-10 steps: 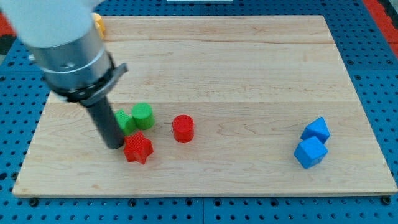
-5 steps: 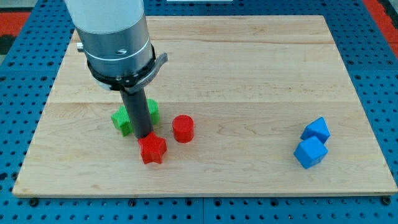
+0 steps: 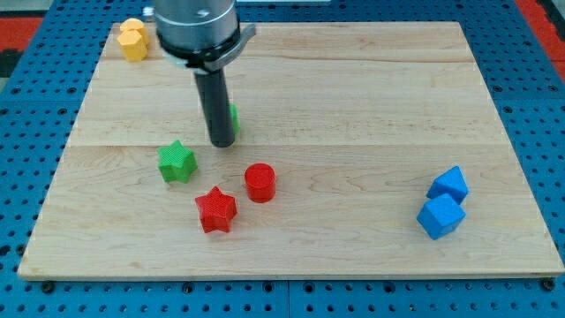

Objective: Slide the green circle horizontal to the heart

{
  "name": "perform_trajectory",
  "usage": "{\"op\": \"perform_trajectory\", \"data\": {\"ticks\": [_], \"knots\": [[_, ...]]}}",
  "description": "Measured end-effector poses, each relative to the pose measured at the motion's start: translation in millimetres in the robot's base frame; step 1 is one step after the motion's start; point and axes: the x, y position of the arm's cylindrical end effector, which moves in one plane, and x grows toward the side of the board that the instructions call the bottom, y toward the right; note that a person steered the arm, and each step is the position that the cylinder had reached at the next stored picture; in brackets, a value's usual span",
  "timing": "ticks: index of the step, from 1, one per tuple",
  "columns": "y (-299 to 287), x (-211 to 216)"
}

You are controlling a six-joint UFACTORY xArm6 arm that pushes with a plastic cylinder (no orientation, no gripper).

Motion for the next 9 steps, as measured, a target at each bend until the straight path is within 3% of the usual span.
{"op": "perform_trajectory", "data": {"ticks": [4, 6, 9], "knots": [[15.9, 28.7], [2.8, -12.4], [17.3, -16.1]]}}
